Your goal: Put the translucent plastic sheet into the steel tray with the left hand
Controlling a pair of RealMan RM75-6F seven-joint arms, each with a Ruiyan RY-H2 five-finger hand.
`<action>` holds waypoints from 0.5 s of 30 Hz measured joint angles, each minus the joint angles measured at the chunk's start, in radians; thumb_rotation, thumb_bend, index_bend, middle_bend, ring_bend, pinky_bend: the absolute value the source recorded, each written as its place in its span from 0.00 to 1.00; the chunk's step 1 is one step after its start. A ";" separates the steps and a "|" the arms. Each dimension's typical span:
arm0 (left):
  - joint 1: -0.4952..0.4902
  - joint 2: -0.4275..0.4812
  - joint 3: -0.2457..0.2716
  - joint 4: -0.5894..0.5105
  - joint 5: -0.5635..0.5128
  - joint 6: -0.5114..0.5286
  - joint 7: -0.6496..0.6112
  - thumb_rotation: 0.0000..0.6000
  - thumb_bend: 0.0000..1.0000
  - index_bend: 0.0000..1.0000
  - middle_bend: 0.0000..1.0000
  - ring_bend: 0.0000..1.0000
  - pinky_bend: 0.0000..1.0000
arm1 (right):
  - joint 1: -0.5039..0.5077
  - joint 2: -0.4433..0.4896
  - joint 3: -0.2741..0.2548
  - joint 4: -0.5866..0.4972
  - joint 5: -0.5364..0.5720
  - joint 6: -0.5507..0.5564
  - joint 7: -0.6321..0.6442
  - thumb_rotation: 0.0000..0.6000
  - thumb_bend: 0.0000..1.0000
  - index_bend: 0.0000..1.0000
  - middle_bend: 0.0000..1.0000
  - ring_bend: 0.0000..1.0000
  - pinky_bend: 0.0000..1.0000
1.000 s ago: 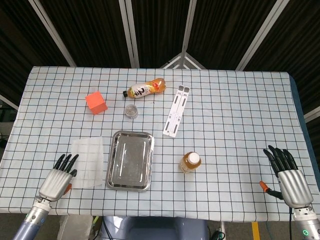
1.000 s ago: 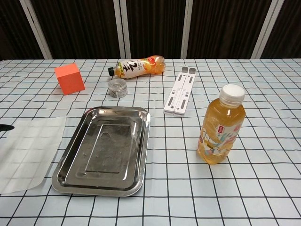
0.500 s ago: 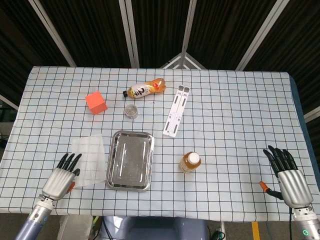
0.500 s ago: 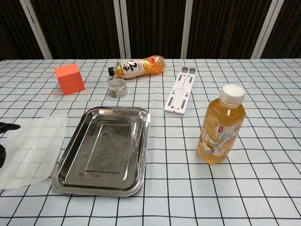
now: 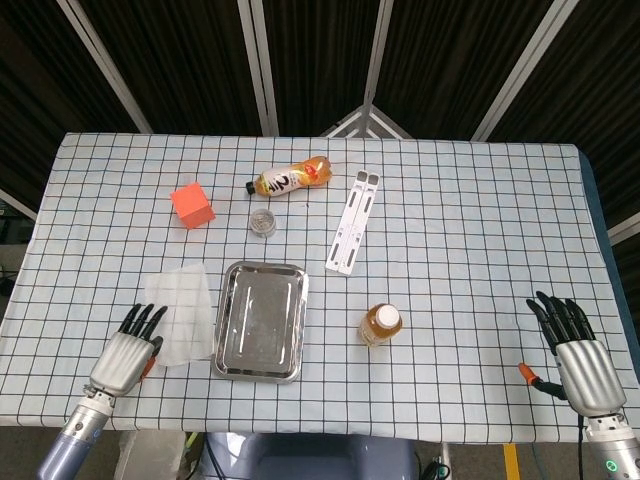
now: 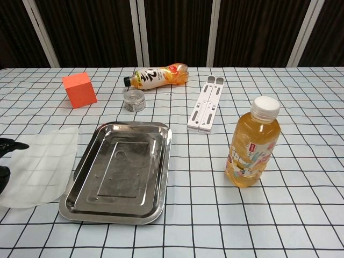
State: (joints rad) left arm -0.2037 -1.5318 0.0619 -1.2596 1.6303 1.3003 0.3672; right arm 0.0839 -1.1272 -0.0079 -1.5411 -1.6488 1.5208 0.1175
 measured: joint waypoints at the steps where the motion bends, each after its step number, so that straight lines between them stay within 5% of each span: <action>1: 0.000 0.000 -0.002 -0.001 -0.001 0.004 -0.002 1.00 0.50 0.60 0.05 0.00 0.00 | 0.000 0.000 0.000 0.000 -0.001 0.000 0.000 1.00 0.29 0.00 0.00 0.00 0.00; 15: -0.039 0.074 -0.098 -0.135 0.005 0.091 -0.009 1.00 0.52 0.60 0.05 0.00 0.00 | 0.000 0.000 0.001 0.001 -0.003 0.004 0.002 1.00 0.29 0.00 0.00 0.00 0.00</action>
State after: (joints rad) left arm -0.2431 -1.4576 -0.0361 -1.3944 1.6354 1.3911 0.3578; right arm 0.0838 -1.1276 -0.0070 -1.5400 -1.6519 1.5247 0.1192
